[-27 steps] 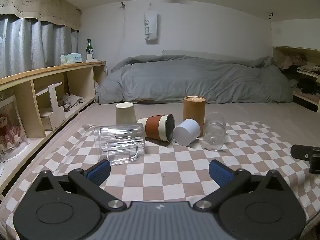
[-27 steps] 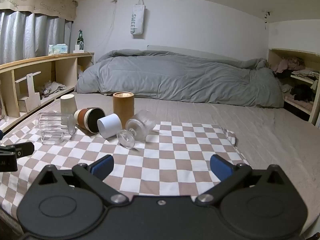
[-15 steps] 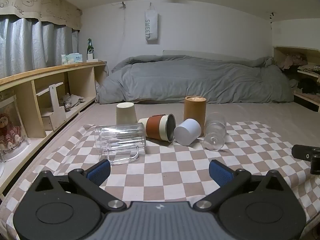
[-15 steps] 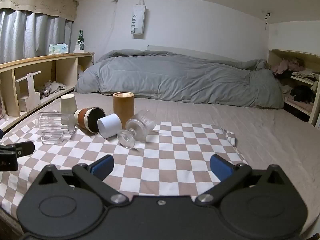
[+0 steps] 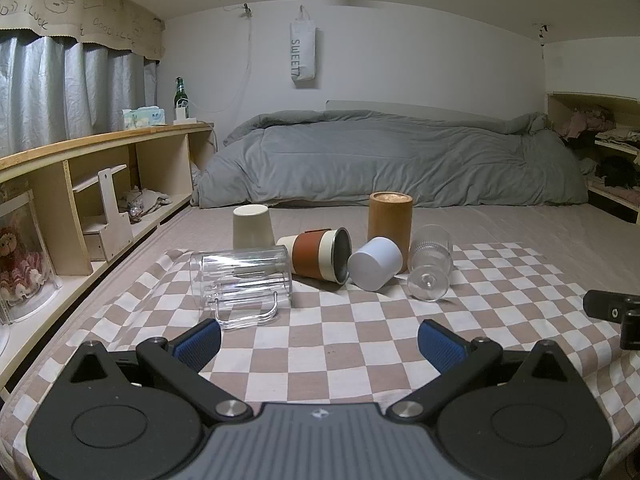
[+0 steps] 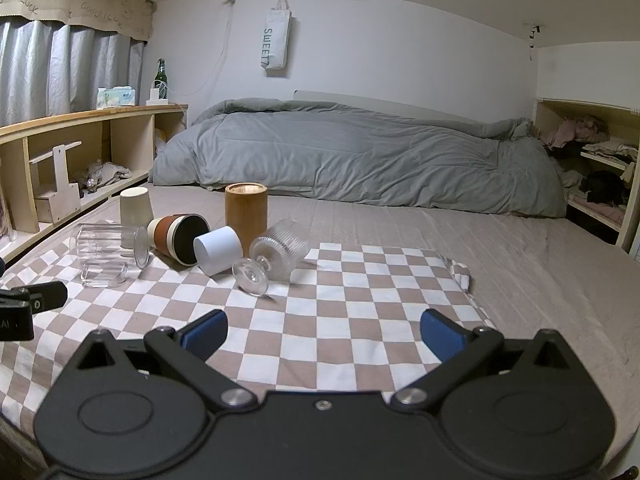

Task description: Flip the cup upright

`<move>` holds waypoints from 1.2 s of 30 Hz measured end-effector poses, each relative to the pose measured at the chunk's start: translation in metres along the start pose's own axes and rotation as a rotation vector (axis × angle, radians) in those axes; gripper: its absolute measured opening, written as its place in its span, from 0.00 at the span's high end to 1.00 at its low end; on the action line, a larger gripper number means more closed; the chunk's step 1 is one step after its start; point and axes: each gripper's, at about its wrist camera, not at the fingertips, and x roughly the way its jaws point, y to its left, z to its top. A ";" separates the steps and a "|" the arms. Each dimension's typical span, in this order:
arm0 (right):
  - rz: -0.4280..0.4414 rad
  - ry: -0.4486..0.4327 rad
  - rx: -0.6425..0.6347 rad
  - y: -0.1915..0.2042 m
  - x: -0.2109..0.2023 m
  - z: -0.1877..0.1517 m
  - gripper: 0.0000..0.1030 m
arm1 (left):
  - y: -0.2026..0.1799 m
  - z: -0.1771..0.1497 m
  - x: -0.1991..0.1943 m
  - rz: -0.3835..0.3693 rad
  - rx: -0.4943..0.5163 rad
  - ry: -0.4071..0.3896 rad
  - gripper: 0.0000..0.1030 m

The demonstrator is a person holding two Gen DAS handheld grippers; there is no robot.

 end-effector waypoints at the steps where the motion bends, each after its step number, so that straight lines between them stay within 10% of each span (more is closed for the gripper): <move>1: -0.001 0.000 0.000 0.000 0.000 0.000 0.00 | 0.004 0.000 0.000 0.000 0.000 0.000 0.00; 36: -0.002 0.003 -0.003 -0.004 0.000 -0.002 0.00 | 0.006 -0.002 0.000 0.001 -0.003 0.002 0.00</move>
